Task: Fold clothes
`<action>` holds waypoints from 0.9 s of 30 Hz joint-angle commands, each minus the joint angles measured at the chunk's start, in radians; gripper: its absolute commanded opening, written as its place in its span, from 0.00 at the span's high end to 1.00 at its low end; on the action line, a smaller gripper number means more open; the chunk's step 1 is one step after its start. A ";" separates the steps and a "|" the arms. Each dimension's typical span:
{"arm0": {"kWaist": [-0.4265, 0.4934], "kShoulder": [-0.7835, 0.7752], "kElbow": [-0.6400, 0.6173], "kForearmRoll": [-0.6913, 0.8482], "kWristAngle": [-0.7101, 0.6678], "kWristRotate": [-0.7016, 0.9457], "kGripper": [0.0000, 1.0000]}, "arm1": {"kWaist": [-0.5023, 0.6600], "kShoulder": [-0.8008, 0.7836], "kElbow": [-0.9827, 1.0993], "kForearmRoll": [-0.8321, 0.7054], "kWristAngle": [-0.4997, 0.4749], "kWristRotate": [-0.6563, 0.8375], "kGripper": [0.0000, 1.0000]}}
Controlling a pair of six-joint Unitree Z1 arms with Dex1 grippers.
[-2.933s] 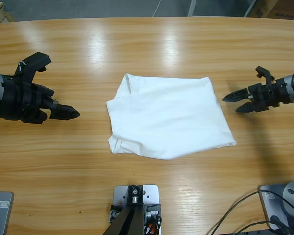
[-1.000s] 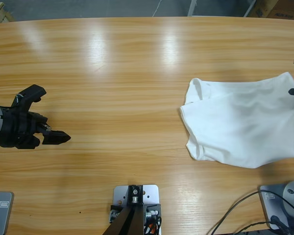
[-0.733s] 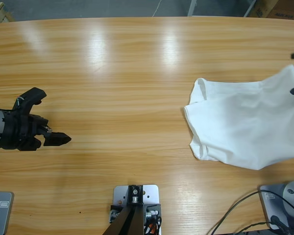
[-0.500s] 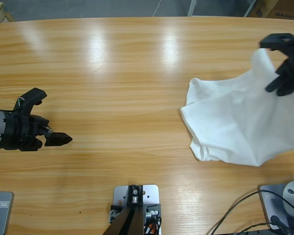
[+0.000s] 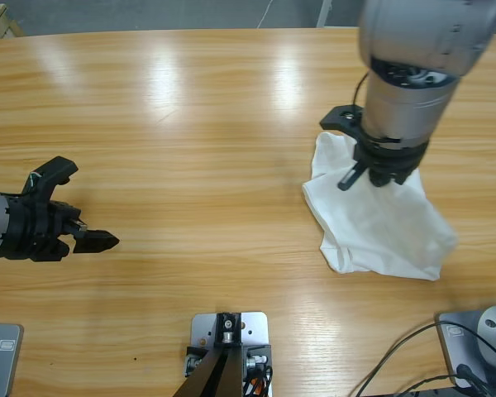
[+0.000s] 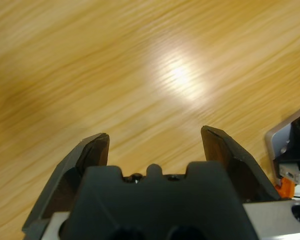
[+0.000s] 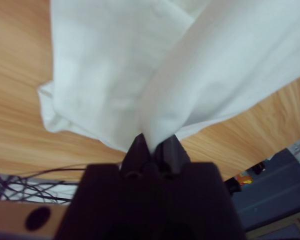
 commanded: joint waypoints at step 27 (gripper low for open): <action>-0.117 0.232 -0.603 0.327 -0.041 0.192 0.36 | -0.344 -0.426 0.323 -0.278 0.220 0.006 1.00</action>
